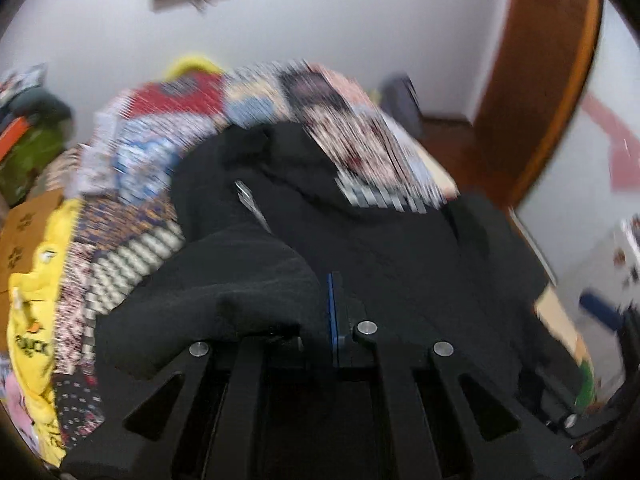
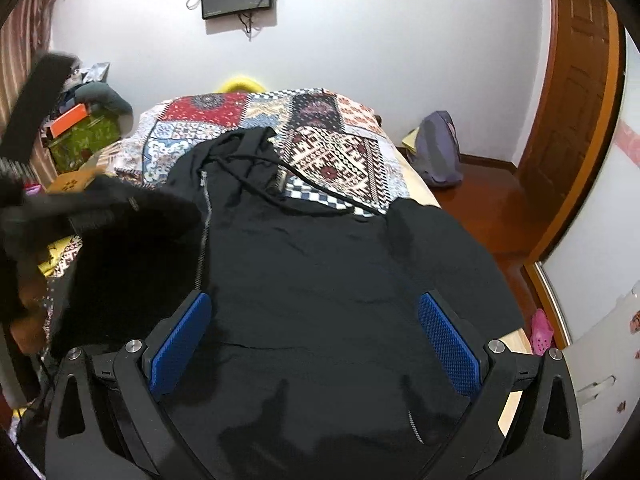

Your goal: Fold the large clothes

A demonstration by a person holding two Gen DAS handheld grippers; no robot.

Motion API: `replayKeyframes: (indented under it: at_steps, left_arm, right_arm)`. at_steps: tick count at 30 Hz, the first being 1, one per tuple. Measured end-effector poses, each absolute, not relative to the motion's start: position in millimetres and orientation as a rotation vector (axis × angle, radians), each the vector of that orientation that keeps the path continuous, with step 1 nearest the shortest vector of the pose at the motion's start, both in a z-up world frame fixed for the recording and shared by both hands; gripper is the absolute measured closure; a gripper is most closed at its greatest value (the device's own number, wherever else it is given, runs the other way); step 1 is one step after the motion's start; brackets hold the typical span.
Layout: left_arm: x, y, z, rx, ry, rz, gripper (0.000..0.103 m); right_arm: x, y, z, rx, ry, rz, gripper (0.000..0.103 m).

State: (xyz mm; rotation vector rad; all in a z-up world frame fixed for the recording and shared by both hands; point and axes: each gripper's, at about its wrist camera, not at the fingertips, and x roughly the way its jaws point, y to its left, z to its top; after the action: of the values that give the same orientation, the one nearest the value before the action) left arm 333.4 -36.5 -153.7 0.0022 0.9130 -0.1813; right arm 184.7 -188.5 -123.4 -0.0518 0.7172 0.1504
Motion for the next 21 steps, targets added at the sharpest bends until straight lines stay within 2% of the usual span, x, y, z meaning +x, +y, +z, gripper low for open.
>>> replayKeyframes:
  at_steps: [5,8,10,12,17,19,21]
  left_arm:
    - [327.5,-56.7,-192.9,0.051,1.051,-0.244,0.095]
    - [324.3,-58.6,-204.0,0.056,1.114,-0.260,0.084]
    - [315.2,-56.8,-209.0,0.030,1.160,-0.275,0.068]
    - [306.6,-53.8,-208.8,0.015,1.170,-0.281,0.060]
    - [277.8,-38.2,-190.2,0.043,1.135,-0.284,0.055]
    - [265.5,-22.0,-177.4,0.050,1.094,-0.258,0.046]
    - [252.7,-0.9,-165.1,0.055,1.048,-0.213,0.043]
  right_arm:
    - [183.3,-195.0,-129.0,-0.059,0.741,0.137,0.000]
    - [180.7,-197.0,-130.3,-0.065,0.748,0.133,0.000]
    - [179.1,-198.0,-130.3,-0.070,0.751,0.131,0.000]
    - [177.9,-197.7,-129.6,-0.073,0.752,0.133,0.000]
    - [176.8,-191.2,-124.1,-0.091,0.752,0.153,0.000]
    - [176.1,-184.8,-120.5,-0.108,0.750,0.174,0.000]
    - [177.2,-177.4,-119.4,-0.126,0.749,0.193,0.000]
